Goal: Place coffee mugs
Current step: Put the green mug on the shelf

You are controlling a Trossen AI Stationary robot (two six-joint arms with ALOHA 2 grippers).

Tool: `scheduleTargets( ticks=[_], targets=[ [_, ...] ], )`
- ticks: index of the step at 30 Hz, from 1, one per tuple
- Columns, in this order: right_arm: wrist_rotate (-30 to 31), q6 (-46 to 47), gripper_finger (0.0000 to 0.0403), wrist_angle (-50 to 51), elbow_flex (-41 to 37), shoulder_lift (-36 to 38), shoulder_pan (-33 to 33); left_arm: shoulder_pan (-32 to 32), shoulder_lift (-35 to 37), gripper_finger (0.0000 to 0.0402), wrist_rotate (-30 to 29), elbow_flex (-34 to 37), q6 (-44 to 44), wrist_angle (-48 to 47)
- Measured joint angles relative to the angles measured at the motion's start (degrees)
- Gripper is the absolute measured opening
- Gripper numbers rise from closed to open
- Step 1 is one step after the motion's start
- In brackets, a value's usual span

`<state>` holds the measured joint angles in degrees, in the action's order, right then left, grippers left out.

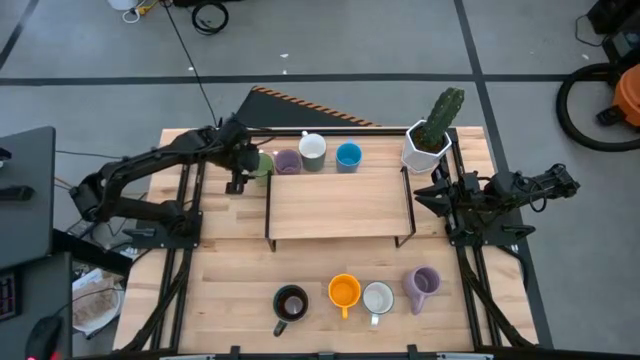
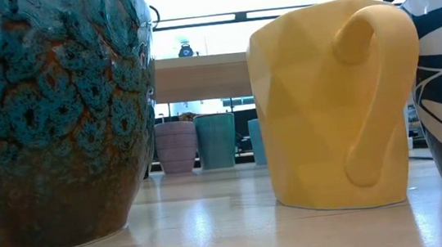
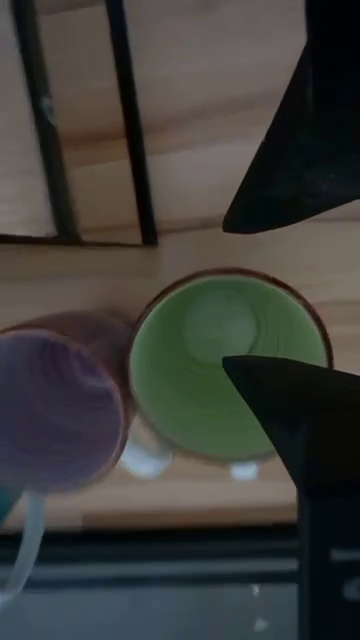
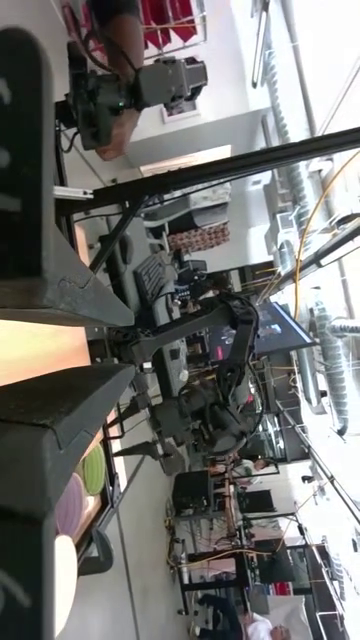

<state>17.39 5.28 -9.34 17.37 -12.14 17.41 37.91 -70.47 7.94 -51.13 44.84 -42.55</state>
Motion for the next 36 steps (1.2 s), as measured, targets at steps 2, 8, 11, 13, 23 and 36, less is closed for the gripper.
scheduleTargets(
  ticks=[2, 8, 11, 13, 23, 36],
  targets=[
    [0.0, -0.3, 0.0077, 0.0, 0.0, 0.0, 0.0, 0.5, -1.2, 0.0212, 0.3, 0.0, 0.0, -0.3],
    [-0.7, -0.3, 0.0077, -0.4, 0.0, -0.2, 0.0, 0.4, -6.3, 0.0211, 0.3, 0.0, 0.0, 0.0],
    [-0.8, -0.4, 0.0077, -0.9, 0.0, -0.2, 0.0, 0.6, -8.1, 0.0211, -0.6, 0.0, 0.0, 0.3],
    [-0.8, -0.6, 0.0077, -1.1, 0.0, -0.2, 0.0, 0.6, -9.3, 0.0210, -0.8, 0.0, -0.3, 0.7],
    [-1.0, -0.9, 0.0077, -1.3, 0.0, -0.2, 0.0, 0.6, -12.1, 0.0195, -1.2, 0.0, -2.2, 1.7],
    [-1.0, -0.9, 0.0077, -1.3, 0.0, -0.2, 0.0, 0.6, -12.1, 0.0090, -3.8, 0.0, -3.3, 0.8]
  ],
)
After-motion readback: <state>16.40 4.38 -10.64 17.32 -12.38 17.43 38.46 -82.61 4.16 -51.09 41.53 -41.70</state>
